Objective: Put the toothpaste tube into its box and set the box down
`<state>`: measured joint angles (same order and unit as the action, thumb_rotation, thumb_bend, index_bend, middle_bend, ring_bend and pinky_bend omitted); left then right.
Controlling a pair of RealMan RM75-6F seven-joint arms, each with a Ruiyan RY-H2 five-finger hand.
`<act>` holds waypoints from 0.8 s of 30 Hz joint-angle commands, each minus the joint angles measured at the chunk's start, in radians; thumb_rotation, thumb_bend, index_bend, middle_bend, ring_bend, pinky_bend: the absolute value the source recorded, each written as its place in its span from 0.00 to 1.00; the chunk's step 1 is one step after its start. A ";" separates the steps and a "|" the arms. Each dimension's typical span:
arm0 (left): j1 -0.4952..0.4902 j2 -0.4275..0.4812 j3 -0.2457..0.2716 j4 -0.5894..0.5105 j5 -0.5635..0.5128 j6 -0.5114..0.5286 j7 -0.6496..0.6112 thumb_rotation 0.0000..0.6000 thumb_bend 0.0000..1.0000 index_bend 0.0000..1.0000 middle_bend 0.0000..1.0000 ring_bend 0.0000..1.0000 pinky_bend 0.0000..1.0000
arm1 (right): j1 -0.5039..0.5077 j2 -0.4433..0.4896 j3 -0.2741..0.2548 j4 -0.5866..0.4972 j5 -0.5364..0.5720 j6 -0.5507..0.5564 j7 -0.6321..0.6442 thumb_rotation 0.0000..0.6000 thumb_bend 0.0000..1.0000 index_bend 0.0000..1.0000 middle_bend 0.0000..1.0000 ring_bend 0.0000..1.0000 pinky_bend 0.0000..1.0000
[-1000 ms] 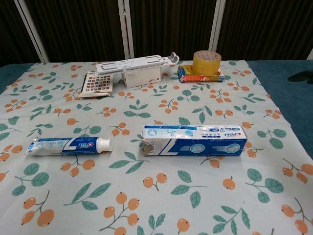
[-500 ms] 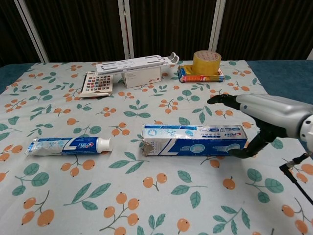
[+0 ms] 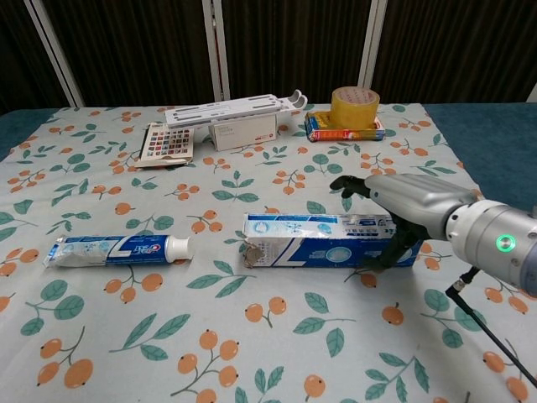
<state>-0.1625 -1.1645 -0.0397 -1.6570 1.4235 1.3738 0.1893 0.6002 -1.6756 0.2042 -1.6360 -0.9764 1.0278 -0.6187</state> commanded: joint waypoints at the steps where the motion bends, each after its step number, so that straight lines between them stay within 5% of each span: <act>1: -0.003 0.001 -0.002 0.000 -0.005 -0.006 -0.003 1.00 0.00 0.00 0.00 0.00 0.02 | 0.011 -0.028 0.003 0.029 -0.003 0.009 0.014 1.00 0.27 0.22 0.29 0.24 0.16; 10: -0.007 0.004 -0.004 -0.003 -0.015 -0.016 -0.009 1.00 0.00 0.00 0.00 0.00 0.02 | 0.023 -0.077 -0.003 0.092 -0.009 0.023 0.041 1.00 0.28 0.42 0.48 0.43 0.38; 24: -0.014 0.000 0.000 -0.012 -0.033 -0.037 0.021 1.00 0.00 0.01 0.00 0.00 0.03 | -0.037 0.045 -0.045 -0.056 -0.136 0.108 0.136 1.00 0.35 0.47 0.50 0.45 0.39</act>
<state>-0.1741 -1.1624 -0.0385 -1.6668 1.3968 1.3427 0.2053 0.5794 -1.6575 0.1688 -1.6642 -1.0881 1.1180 -0.5039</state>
